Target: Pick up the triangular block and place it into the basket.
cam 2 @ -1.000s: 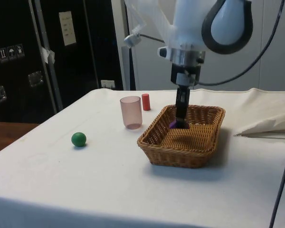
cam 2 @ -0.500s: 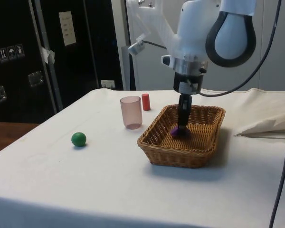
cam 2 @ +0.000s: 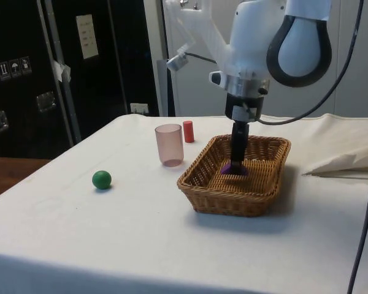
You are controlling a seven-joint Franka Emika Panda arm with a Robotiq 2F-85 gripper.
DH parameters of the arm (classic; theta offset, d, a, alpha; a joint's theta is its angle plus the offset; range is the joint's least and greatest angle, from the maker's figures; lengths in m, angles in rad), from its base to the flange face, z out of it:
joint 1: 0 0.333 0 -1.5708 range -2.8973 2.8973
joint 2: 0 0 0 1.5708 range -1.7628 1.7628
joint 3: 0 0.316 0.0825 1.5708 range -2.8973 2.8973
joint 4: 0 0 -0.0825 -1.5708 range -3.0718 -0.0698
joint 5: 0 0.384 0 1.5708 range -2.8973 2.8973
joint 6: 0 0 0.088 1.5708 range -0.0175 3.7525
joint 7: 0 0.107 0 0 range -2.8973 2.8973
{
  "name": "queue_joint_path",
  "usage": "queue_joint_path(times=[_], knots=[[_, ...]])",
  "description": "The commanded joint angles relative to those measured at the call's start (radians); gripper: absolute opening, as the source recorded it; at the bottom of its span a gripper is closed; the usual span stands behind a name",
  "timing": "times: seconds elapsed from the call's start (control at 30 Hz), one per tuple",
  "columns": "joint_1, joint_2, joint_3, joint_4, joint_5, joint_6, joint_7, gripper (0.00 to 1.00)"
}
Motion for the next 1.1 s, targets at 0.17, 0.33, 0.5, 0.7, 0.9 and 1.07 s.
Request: queue_joint_path(times=[0.17,0.33,0.5,0.7,0.9,1.07], knots=[[0.001,-0.049,0.002,-0.040,0.000,0.002,0.000,1.00],[0.000,-0.065,0.000,-0.057,-0.002,0.003,-0.001,1.00],[0.001,-0.071,0.002,-0.065,-0.002,0.006,0.000,1.00],[0.001,-0.053,0.003,-0.067,0.001,0.022,0.001,1.00],[0.000,-0.060,0.002,-0.075,-0.001,0.022,-0.001,1.00],[-0.004,-0.093,-0.003,-0.078,-0.006,-0.003,-0.007,1.00]])
